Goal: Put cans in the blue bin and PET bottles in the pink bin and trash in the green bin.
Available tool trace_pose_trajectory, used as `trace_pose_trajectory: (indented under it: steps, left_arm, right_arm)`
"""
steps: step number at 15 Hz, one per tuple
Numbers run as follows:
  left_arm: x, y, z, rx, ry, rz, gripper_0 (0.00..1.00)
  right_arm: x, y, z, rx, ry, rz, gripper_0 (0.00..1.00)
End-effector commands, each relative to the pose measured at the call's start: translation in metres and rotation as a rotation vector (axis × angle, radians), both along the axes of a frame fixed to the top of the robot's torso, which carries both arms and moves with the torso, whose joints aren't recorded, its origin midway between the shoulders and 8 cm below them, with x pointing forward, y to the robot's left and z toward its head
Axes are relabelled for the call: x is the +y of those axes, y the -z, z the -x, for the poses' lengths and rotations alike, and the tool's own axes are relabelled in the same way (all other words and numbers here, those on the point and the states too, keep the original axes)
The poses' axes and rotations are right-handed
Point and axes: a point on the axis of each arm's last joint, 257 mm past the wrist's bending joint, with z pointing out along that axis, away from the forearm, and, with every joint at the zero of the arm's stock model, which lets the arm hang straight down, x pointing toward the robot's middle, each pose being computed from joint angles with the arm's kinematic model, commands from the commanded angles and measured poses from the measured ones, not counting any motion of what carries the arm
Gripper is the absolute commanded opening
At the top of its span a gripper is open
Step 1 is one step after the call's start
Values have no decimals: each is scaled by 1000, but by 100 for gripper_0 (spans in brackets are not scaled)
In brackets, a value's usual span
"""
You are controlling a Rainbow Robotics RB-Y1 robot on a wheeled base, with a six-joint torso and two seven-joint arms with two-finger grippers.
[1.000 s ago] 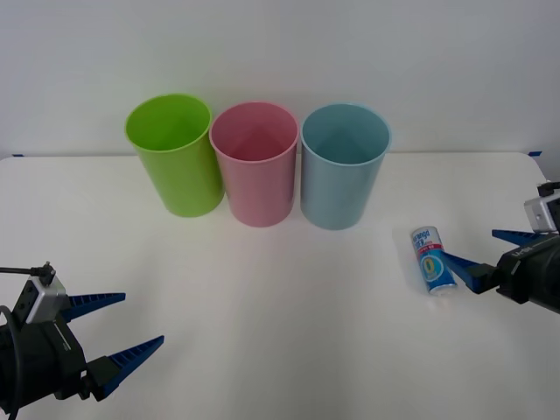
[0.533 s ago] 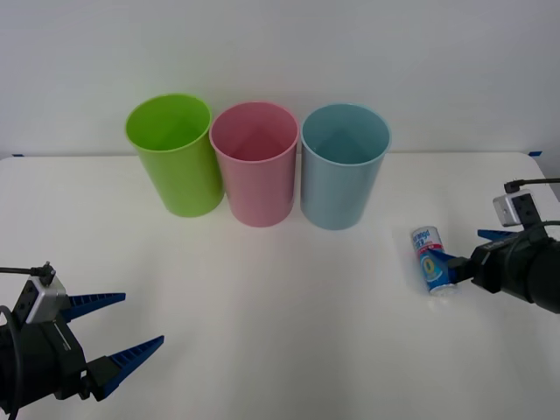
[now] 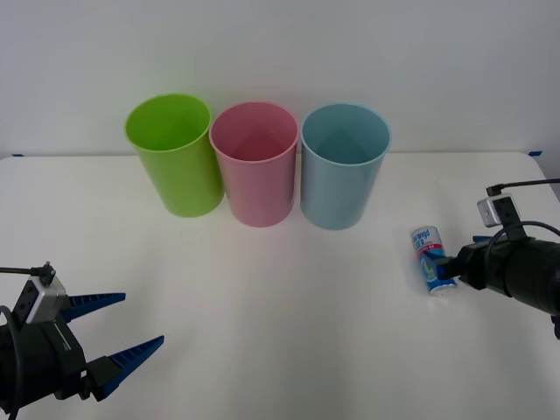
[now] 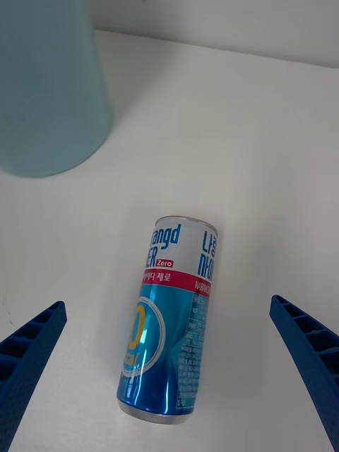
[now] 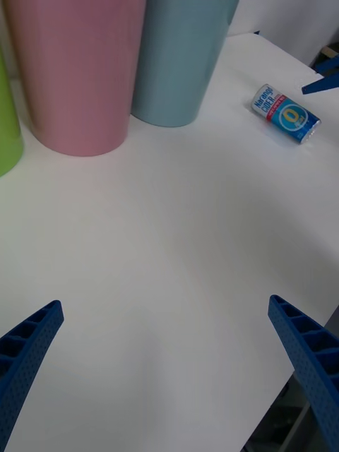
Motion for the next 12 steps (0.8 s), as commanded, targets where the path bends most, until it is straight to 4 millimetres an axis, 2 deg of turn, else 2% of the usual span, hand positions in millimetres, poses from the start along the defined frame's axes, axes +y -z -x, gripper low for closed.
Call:
trace_pose_trajectory:
  steps: [1,7,12]
  left_arm:
    - [0,0,0,0,0,0,99]
    - [0,0,0,0,0,0,99]
    - [0,0,0,0,0,0,99]
  right_arm:
    - [-3,4,-3,6,21,18,100]
    - [-8,25,-12,56,42,23,100]
    - [-4,47,-22,74,45,11,100]
